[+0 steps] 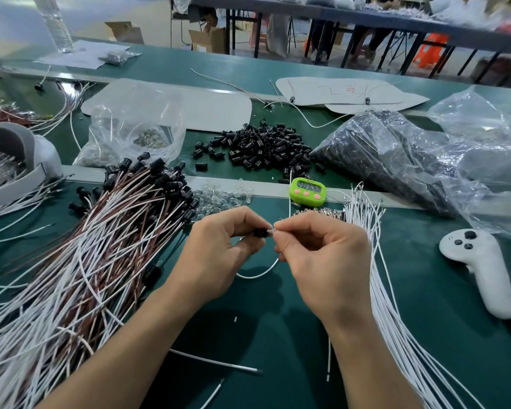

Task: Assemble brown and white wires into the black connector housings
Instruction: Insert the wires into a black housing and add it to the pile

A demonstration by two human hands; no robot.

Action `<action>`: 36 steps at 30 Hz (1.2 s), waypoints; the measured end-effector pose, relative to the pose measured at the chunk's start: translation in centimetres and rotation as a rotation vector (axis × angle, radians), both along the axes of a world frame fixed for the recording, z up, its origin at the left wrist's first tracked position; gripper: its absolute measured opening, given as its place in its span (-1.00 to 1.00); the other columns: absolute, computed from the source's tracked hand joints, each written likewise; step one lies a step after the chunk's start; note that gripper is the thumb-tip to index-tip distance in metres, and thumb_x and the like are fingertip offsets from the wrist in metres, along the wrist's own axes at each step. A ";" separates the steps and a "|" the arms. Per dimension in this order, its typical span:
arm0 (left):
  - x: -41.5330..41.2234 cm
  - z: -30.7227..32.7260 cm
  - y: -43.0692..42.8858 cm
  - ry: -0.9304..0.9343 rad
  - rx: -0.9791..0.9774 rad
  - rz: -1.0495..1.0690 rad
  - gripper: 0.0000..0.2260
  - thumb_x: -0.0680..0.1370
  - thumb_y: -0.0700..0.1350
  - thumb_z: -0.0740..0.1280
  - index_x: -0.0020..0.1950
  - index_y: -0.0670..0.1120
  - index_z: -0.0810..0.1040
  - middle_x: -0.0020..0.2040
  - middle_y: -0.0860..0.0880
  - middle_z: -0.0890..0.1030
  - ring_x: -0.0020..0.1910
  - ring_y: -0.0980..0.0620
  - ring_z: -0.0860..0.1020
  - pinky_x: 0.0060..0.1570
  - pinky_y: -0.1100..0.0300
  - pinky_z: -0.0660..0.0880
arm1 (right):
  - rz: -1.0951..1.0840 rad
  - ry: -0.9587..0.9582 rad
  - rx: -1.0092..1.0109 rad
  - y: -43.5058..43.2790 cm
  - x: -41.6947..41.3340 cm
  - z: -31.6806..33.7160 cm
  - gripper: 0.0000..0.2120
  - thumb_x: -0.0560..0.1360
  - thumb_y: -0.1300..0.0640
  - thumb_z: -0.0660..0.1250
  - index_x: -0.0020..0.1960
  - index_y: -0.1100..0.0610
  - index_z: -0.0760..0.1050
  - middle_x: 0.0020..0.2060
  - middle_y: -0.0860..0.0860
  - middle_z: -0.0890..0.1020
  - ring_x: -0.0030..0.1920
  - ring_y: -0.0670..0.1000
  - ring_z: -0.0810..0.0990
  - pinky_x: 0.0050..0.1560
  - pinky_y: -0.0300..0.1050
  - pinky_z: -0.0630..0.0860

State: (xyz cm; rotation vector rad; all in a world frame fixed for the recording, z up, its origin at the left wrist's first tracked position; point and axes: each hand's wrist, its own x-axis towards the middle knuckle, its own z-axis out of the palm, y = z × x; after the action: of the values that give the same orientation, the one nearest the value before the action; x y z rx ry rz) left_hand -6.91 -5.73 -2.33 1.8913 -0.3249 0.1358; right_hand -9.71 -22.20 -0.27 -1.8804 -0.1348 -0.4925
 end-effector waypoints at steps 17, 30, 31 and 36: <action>-0.3 0.2 0.2 0.013 0.033 -0.042 -0.73 0.49 -0.34 0.48 0.04 0.01 0.76 -0.09 0.16 0.75 -0.04 0.18 0.69 0.08 0.19 0.60 | -0.081 0.013 -0.198 0.0 0.1 -0.9 -0.89 0.40 0.16 0.57 -0.16 -0.05 0.72 -0.36 -0.22 0.69 -0.34 -0.14 0.68 -0.31 -0.12 0.63; -0.7 0.6 -0.4 0.083 -0.116 0.028 -0.51 0.44 -0.42 0.48 0.00 0.22 0.70 -0.17 0.11 0.75 -0.16 0.21 0.69 -0.03 0.35 0.57 | 0.052 0.164 -0.016 -0.3 0.5 -0.4 -0.87 0.38 0.16 0.50 -0.18 -0.08 0.70 -0.45 -0.07 0.68 -0.45 -0.03 0.68 -0.31 0.00 0.68; -0.5 0.8 -0.3 0.116 -0.145 0.004 -0.55 0.43 -0.44 0.48 -0.04 0.16 0.71 -0.19 0.08 0.75 -0.19 0.20 0.69 -0.07 0.35 0.57 | 0.086 0.191 0.031 -0.5 0.7 -0.2 -0.84 0.40 0.23 0.52 -0.18 -0.04 0.71 -0.45 -0.03 0.68 -0.46 0.00 0.68 -0.32 -0.02 0.67; -0.3 1.4 0.2 0.258 -0.393 -0.250 -0.71 0.38 -0.50 0.48 -0.20 -0.09 0.73 -0.27 -0.12 0.72 -0.32 0.05 0.66 -0.21 0.29 0.58 | 0.358 0.358 0.462 -1.4 0.9 0.1 -0.90 0.26 0.24 0.59 -0.26 0.11 0.73 -0.46 0.06 0.62 -0.48 -0.05 0.51 -0.41 -0.27 0.43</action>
State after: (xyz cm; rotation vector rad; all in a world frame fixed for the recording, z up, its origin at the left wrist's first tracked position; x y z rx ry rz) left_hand -7.18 -5.49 -0.94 1.4452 -0.3280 -0.1994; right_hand -8.79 -23.59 -0.13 -1.4204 -0.1044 0.0626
